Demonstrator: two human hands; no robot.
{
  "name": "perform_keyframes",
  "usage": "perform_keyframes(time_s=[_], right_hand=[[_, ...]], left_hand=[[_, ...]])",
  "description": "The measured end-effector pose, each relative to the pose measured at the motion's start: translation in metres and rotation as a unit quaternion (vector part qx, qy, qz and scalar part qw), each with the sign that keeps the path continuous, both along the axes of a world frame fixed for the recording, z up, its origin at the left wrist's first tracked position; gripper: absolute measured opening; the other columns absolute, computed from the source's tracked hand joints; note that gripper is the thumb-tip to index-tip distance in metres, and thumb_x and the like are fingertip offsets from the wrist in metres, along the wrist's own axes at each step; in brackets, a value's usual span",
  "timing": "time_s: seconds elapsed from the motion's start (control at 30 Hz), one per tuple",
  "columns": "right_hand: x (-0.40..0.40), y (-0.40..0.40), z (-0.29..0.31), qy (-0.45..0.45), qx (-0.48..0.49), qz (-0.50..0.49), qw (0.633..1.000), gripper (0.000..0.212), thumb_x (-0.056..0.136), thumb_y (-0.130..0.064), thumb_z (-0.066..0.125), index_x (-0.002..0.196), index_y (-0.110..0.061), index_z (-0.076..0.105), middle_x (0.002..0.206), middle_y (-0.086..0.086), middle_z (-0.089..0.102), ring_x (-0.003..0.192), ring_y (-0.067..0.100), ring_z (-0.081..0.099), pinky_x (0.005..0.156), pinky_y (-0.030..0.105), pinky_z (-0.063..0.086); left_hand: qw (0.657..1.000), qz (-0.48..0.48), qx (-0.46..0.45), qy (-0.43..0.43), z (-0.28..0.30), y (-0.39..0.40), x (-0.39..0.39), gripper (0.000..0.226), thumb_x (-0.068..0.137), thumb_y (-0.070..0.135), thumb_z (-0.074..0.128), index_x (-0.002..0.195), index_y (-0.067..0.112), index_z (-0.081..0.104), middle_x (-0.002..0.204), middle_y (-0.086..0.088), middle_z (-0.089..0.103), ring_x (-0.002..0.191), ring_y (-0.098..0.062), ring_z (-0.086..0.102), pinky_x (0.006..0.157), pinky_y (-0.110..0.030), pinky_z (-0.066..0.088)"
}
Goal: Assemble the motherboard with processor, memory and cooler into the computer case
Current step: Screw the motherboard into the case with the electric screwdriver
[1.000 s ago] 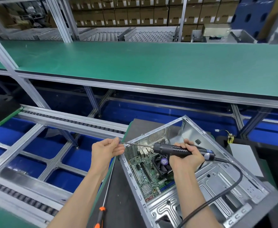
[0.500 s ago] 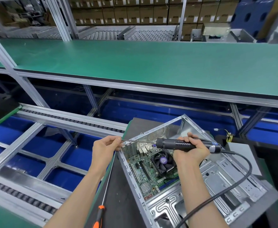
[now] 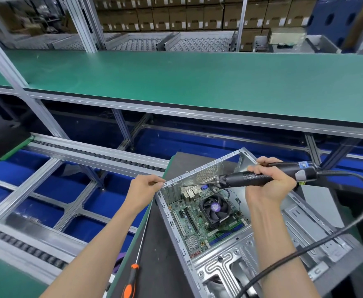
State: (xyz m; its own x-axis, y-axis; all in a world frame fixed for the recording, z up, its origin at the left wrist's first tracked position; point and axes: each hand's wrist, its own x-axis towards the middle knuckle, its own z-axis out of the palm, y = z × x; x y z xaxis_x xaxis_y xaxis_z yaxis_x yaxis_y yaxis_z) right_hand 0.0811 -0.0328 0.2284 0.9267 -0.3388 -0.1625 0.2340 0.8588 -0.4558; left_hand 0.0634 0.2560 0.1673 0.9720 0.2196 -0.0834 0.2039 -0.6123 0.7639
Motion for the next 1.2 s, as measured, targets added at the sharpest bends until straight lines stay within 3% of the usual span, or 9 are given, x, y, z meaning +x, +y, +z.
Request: perform_keyframes(time_s=[0.2,0.43,0.67,0.83,0.97,1.03,1.2], right_hand=[[-0.002,0.039,-0.006,-0.039,-0.182,0.000,0.983,0.027,0.055,0.018,0.052,0.061,-0.007,0.060,0.063,0.014,0.061,0.058,0.025,0.055,0.056,0.029,0.044],[0.000,0.091,-0.021,-0.075,-0.327,0.050,0.941,0.026,0.046,0.008,0.059,0.058,-0.014,0.067,0.064,0.012,0.068,0.063,0.026,0.065,0.063,0.029,0.052],[0.003,0.113,-0.027,-0.089,-0.366,0.079,0.923,0.032,0.048,0.011,0.056,0.059,-0.017,0.070,0.065,0.008,0.070,0.065,0.023,0.064,0.062,0.030,0.052],[0.007,0.118,-0.033,-0.086,-0.387,0.082,0.914,0.023,0.050,0.009,0.057,0.061,-0.009,0.067,0.066,0.011,0.070,0.067,0.022,0.065,0.065,0.030,0.054],[0.008,0.121,-0.035,-0.094,-0.387,0.090,0.913,0.024,0.050,0.009,0.056,0.060,-0.009,0.067,0.066,0.011,0.069,0.066,0.021,0.063,0.063,0.030,0.053],[0.008,0.123,-0.036,-0.116,-0.394,0.106,0.906,0.027,0.050,0.010,0.056,0.062,-0.012,0.068,0.066,0.009,0.068,0.065,0.020,0.063,0.063,0.029,0.053],[0.006,0.136,-0.025,-0.204,-0.436,0.232,0.846,0.020,0.053,0.012,0.058,0.067,0.000,0.064,0.068,0.014,0.068,0.058,0.021,0.060,0.056,0.028,0.049]], left_hand=[[0.999,0.009,-0.048,0.007,-0.004,-0.002,0.000,0.008,0.087,0.024,0.076,0.087,0.032,0.079,0.077,0.018,0.074,0.076,0.007,0.067,0.066,-0.012,0.047],[0.994,0.039,-0.100,-0.001,-0.009,-0.004,-0.004,0.008,0.084,0.026,0.079,0.086,0.033,0.081,0.079,0.014,0.076,0.075,0.002,0.068,0.069,-0.016,0.048],[0.992,0.030,-0.120,0.003,-0.010,-0.001,-0.004,0.009,0.084,0.030,0.079,0.092,0.033,0.081,0.083,0.013,0.076,0.081,-0.003,0.069,0.069,-0.015,0.049],[0.990,0.030,-0.137,0.001,-0.012,0.000,-0.005,0.008,0.084,0.031,0.079,0.091,0.035,0.081,0.076,0.009,0.075,0.055,0.002,0.057,0.052,-0.014,0.042],[0.989,0.027,-0.145,0.004,-0.012,0.000,-0.003,0.010,0.084,0.031,0.080,0.092,0.035,0.081,0.082,0.007,0.077,0.078,-0.018,0.069,0.071,-0.033,0.053],[0.988,0.026,-0.150,0.003,-0.013,0.000,-0.004,0.010,0.084,0.030,0.080,0.092,0.035,0.081,0.082,0.006,0.077,0.076,-0.023,0.068,0.071,-0.036,0.054],[0.984,0.026,-0.179,-0.003,-0.016,0.003,-0.003,0.013,0.084,0.021,0.078,0.089,0.032,0.082,0.083,0.004,0.078,0.083,-0.012,0.074,0.082,-0.031,0.058]])
